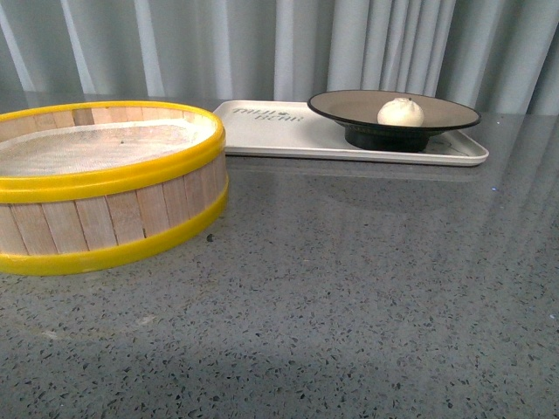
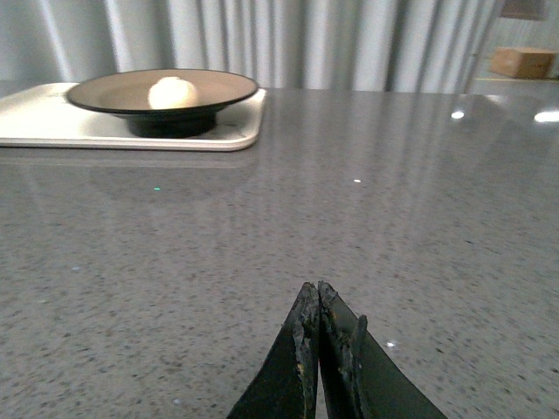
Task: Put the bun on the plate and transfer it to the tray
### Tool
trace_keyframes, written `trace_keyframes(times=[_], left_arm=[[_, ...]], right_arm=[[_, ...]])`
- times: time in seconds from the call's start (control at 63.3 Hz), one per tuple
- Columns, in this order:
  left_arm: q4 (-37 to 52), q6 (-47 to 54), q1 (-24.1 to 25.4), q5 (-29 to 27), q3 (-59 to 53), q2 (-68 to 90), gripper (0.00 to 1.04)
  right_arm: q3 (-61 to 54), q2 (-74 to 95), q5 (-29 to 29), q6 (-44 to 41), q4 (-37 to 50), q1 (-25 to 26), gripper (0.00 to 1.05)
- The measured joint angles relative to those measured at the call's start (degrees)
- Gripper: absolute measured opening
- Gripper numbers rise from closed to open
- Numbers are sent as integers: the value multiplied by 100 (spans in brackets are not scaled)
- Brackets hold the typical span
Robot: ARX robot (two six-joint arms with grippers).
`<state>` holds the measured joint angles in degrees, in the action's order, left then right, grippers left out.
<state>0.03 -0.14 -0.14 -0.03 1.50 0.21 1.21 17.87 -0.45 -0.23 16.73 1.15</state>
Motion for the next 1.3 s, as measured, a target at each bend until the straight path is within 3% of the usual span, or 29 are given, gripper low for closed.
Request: trace_keyframes(times=[0.537, 0.664, 0.964, 1.091, 1.296], left_arm=[[0, 0, 0, 0, 0, 0, 98], [0, 0, 0, 0, 0, 0, 98], [0, 0, 0, 2, 0, 0, 98], [0, 0, 0, 2, 0, 0, 98], [0, 0, 0, 0, 0, 0, 98]], right_arm=[[-94, -822, 42, 0, -691, -98, 2], [-90, -1622, 42, 0, -1633, -98, 2], [-90, -1764, 39, 0, -1666, -98, 2], [-90, -1764, 39, 0, -1666, -101, 18], [-90, -1764, 39, 0, -1668, -98, 53]])
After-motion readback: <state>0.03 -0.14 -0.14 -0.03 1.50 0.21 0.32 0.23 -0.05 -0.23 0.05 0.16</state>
